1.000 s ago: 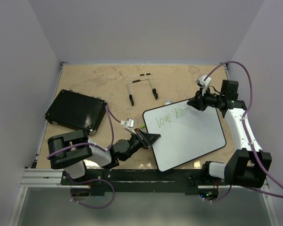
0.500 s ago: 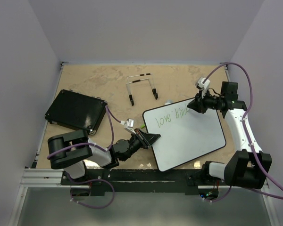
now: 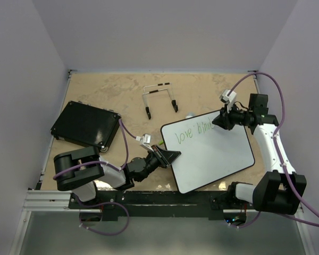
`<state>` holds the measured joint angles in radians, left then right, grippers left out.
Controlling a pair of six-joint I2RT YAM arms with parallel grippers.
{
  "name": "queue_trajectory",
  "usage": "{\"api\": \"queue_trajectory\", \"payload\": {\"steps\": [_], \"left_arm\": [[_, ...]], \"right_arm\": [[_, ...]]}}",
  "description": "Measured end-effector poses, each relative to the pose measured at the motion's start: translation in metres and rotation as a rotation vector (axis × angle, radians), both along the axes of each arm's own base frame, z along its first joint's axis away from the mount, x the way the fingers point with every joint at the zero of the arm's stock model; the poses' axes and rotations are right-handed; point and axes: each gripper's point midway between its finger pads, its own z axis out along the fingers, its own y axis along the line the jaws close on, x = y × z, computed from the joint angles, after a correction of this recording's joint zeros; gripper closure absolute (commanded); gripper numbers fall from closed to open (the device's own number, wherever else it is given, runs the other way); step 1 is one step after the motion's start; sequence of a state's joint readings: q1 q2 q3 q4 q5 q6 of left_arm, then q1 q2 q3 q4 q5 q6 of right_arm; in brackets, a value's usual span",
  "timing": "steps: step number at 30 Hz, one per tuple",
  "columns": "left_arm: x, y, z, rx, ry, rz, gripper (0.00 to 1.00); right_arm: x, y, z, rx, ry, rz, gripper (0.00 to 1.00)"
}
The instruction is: Write a sentence on the whiteboard
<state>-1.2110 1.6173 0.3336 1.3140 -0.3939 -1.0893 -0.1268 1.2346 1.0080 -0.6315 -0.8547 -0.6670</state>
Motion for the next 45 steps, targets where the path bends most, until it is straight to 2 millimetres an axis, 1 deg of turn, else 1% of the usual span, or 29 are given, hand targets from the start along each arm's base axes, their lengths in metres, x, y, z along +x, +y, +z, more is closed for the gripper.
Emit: {"api": "queue_trajectory", "payload": {"steps": [3, 6, 12, 14, 29, 37, 45], "left_arm": [[0.000, 0.000, 0.000, 0.000, 0.000, 0.000, 1.00], [0.000, 0.000, 0.000, 0.002, -0.005, -0.001, 1.00], [0.000, 0.000, 0.001, 0.003, -0.007, -0.002, 1.00], [0.000, 0.000, 0.000, 0.004, -0.007, -0.002, 1.00], [-0.001, 0.001, 0.000, 0.004, -0.006, -0.002, 1.00], [-0.001, 0.002, -0.002, 0.005, -0.005, -0.002, 1.00], [-0.001, 0.002, -0.002, 0.005, -0.005, -0.002, 1.00]], "right_arm": [[-0.001, 0.000, 0.001, 0.001, -0.001, 0.001, 1.00], [-0.003, -0.001, 0.007, 0.003, -0.010, 0.004, 1.00], [-0.004, -0.002, 0.045, 0.008, -0.118, 0.005, 1.00], [-0.005, -0.002, 0.051, 0.017, -0.137, 0.007, 1.00], [-0.002, -0.015, 0.057, 0.051, -0.164, -0.022, 1.00], [-0.003, -0.017, 0.053, 0.071, -0.151, -0.021, 1.00], [-0.003, -0.020, 0.054, 0.080, -0.158, -0.022, 1.00]]}}
